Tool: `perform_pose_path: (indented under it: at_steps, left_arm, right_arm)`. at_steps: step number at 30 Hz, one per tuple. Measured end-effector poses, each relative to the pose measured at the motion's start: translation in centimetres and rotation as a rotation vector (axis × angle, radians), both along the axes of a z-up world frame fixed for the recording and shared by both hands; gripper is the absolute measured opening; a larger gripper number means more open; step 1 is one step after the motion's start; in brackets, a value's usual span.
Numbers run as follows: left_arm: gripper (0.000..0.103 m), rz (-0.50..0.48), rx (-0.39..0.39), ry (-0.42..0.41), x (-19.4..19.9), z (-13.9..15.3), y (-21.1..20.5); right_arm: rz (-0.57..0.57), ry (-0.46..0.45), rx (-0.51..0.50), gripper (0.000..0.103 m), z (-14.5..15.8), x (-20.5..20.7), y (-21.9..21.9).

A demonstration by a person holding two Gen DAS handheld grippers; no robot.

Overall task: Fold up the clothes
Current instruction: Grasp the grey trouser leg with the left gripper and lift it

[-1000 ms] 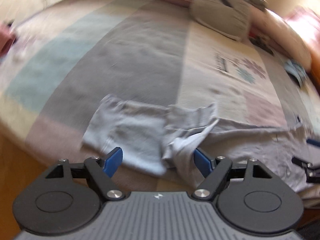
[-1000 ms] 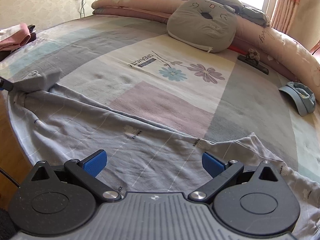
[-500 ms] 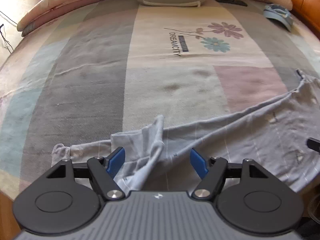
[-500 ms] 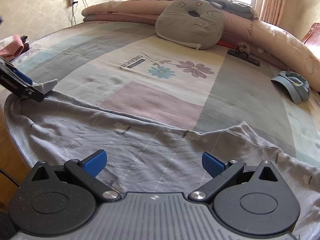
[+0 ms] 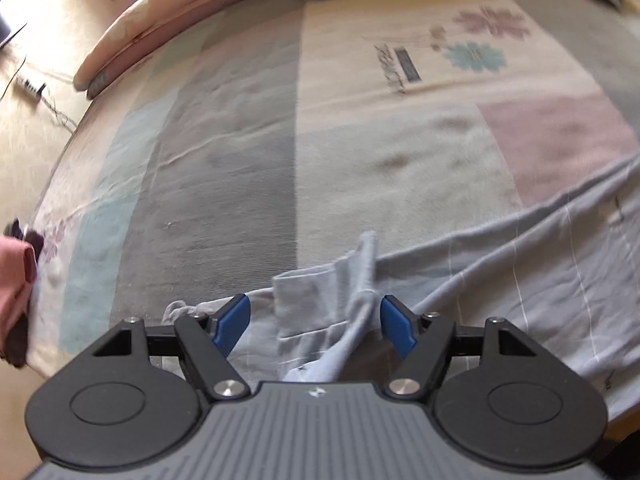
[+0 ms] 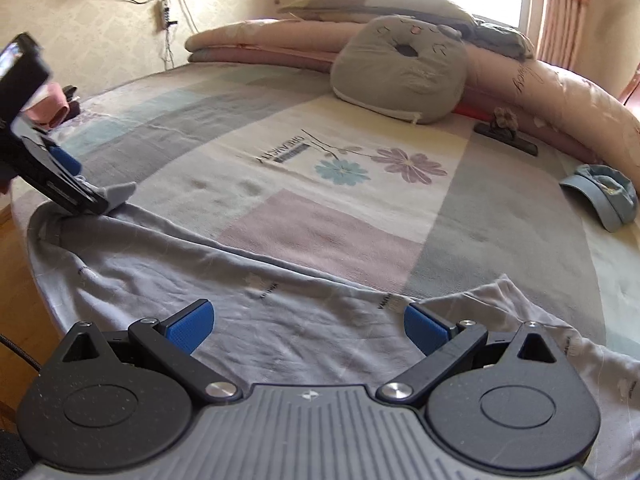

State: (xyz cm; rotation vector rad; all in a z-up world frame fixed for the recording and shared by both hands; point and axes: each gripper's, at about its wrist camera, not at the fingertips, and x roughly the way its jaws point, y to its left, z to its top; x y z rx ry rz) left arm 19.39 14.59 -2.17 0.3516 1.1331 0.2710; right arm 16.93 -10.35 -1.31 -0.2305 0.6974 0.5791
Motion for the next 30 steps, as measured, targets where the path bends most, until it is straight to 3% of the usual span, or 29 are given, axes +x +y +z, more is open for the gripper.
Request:
perform_pose_path:
  at_steps: [4, 9, 12, 14, 17, 20, 30]
  left_arm:
    - [0.053, -0.004, 0.173, 0.069, 1.0, -2.3, -1.8]
    - [0.049, 0.027, 0.266, 0.090, 1.1, -3.6, -2.9]
    - [0.029, 0.029, 0.278, 0.102, 1.2, -4.3, -3.7]
    - [0.008, 0.020, 0.265, 0.113, 1.4, -4.6, -4.1]
    - [0.008, 0.045, 0.201, 0.090, 1.2, -3.7, -3.6]
    - [0.008, 0.097, 0.059, 0.037, 0.8, -1.4, -1.8]
    - [0.007, 0.164, -0.108, -0.178, -1.5, 5.1, 3.8]
  right_arm:
    - [-0.007, 0.005, 0.010, 0.103, -0.6, -0.3, -1.0]
    - [-0.078, 0.030, 0.061, 0.103, -1.3, -0.1, -4.1]
    - [-0.130, 0.057, 0.102, 0.103, -1.7, 0.2, -6.2]
    - [-0.159, 0.066, 0.120, 0.103, -1.8, 0.3, -7.2]
    - [-0.180, 0.074, 0.135, 0.103, -1.9, 0.4, -8.3]
    - [-0.172, 0.074, 0.130, 0.103, -1.9, 0.2, -8.5]
    - [-0.099, 0.079, 0.093, 0.103, -1.5, 0.7, -5.7]
